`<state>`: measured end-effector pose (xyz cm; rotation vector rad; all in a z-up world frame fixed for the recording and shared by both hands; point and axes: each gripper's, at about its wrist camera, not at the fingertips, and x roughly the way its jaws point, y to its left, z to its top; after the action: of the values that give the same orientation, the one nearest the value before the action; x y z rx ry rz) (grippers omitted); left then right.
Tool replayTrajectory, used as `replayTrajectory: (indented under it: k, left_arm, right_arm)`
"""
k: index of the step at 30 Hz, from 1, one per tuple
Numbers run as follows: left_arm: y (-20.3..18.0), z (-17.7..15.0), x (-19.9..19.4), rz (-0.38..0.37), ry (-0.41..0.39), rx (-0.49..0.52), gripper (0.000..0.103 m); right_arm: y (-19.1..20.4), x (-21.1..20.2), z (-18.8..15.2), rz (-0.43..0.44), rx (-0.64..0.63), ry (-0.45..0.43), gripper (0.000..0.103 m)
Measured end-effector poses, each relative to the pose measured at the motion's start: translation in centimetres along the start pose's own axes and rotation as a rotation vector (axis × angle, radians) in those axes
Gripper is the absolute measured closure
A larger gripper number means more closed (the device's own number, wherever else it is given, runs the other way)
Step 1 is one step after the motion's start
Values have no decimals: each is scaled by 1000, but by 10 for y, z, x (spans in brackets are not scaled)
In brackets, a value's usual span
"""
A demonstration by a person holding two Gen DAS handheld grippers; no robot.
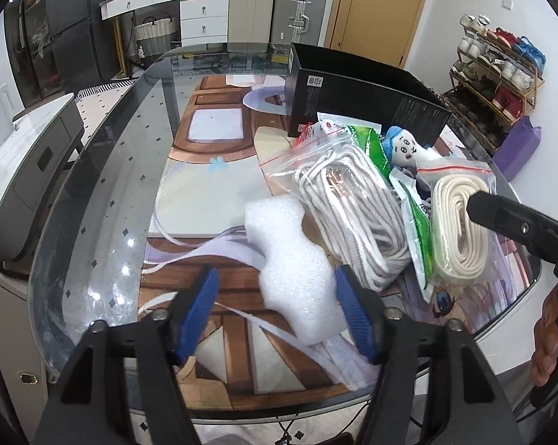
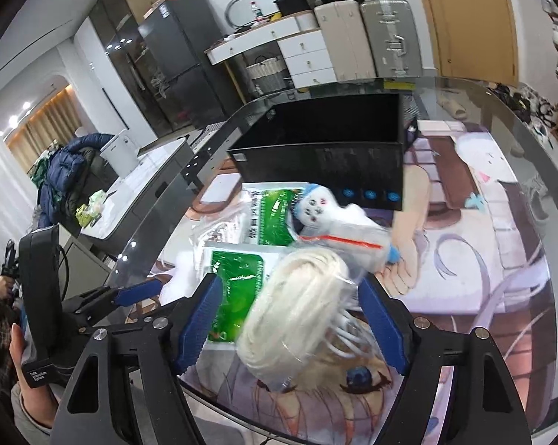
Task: Organize soft objects
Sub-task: 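Grasp the white foam piece with the left gripper while the right gripper grasps the bagged rope, then lower the foam into the black box with the left gripper while the right gripper drops the bagged rope in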
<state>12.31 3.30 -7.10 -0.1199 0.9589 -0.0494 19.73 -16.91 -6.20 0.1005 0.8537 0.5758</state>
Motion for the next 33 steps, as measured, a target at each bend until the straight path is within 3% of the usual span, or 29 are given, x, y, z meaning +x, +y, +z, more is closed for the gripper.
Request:
replayTrajectory:
  k: [3,8,13,17,33]
  left_arm:
    - [2,1,2,9,3,-1,51]
    - [3,8,9,8,7,-5,66]
    - [-2,7,10,27,5,24,67]
    - [2,7,4,18,-14,9,67]
    - [3,11,-50,-39,-155,8,68]
  right_arm:
    - [7,1,0,21,-17,6,31]
    - [16,3,-2,34,-58,18,56]
    - [25,10,-9,27,-122,50,76]
    - [29,2,-11,37,-134,34,86]
    - [42,-43,-5,5,-193,-91,92]
